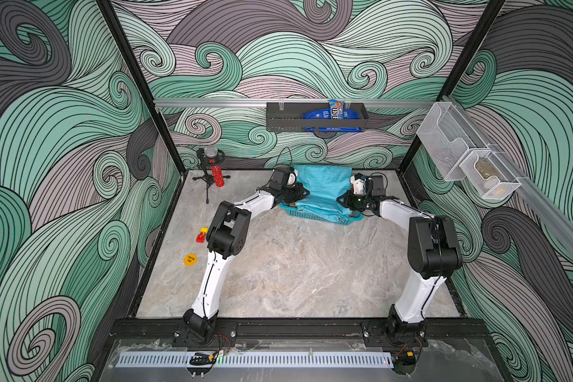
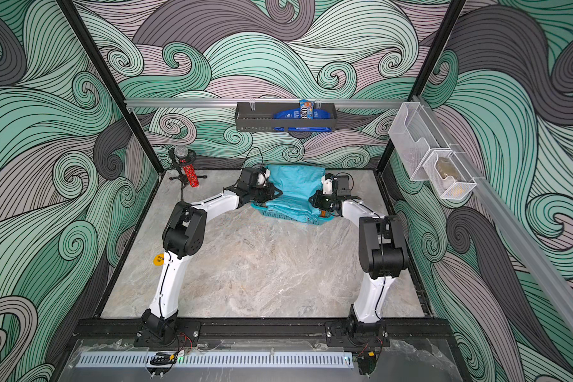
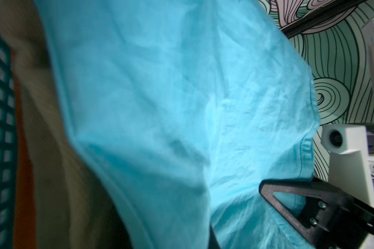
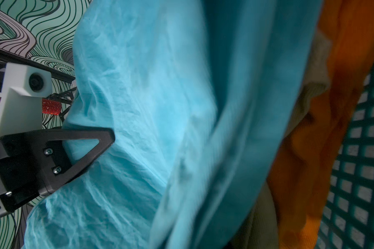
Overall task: Put the folded long pants in the basket
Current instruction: Place the long pant in the basket, then reset both arms
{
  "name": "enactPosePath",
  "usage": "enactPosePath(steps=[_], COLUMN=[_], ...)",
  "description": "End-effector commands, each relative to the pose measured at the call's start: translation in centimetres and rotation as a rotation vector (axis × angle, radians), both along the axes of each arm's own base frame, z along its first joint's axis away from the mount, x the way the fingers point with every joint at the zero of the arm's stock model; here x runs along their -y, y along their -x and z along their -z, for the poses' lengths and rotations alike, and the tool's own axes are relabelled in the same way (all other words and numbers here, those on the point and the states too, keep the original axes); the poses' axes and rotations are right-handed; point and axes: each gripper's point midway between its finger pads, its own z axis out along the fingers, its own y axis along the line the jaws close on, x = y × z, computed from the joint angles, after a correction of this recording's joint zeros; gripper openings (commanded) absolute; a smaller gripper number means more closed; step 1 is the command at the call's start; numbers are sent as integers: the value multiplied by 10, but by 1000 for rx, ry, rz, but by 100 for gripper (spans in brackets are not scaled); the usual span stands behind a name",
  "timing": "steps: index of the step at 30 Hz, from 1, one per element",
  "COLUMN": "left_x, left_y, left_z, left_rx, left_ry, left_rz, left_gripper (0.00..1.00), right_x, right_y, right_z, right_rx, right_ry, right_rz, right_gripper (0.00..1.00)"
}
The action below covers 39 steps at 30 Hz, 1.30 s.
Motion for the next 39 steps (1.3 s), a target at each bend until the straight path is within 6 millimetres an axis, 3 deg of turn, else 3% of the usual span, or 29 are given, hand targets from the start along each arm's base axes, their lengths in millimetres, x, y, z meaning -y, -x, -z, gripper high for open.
enactPosePath(steps=[1,4,8,12,14,16,17,19,21,23,24,28,31,35,39], left_x=[-37,-39,-36,-29,-26,-23,-22,-25,-32,-43,-48,-86,-121,-186,-270], left_y=[-6,-5,-7,-15,-20,-24,-25,-28,-28,-27,-25,-12,12,58,108], left_z=[63,66,46,-2,-29,-57,-73,-102,-132,-153,-162,-177,-172,-162,-139], left_rx=[-86,-88,-57,25,75,131,166,237,310,362,382,421,456,617,793], left_ry=[-180,-204,-177,-122,-92,-53,-37,-24,-39,-71,-92,-146,-151,-230,-428], left_rz=[-59,-56,-49,-46,-46,-47,-51,-62,-82,-101,-110,-149,-158,-198,-452], left_gripper=[0,0,1,48,65,81,97,99,99,99,99,99,98,98,98], right_x=[53,52,50,50,51,53,56,63,74,85,91,118,131,135,133], right_y=[16,21,14,-1,-7,-14,-16,-18,-18,-14,-12,3,15,35,58], right_z=[61,70,51,7,-17,-39,-49,-64,-77,-85,-88,-84,-65,-39,-38], right_rx=[-140,-159,-113,-4,51,101,123,152,177,193,201,202,167,217,406], right_ry=[201,202,193,196,197,192,188,185,185,196,212,343,439,488,468], right_rz=[147,136,128,128,129,132,138,154,176,197,210,267,279,286,330], right_gripper=[3,8,27,60,68,71,72,82,86,89,95,100,100,100,100])
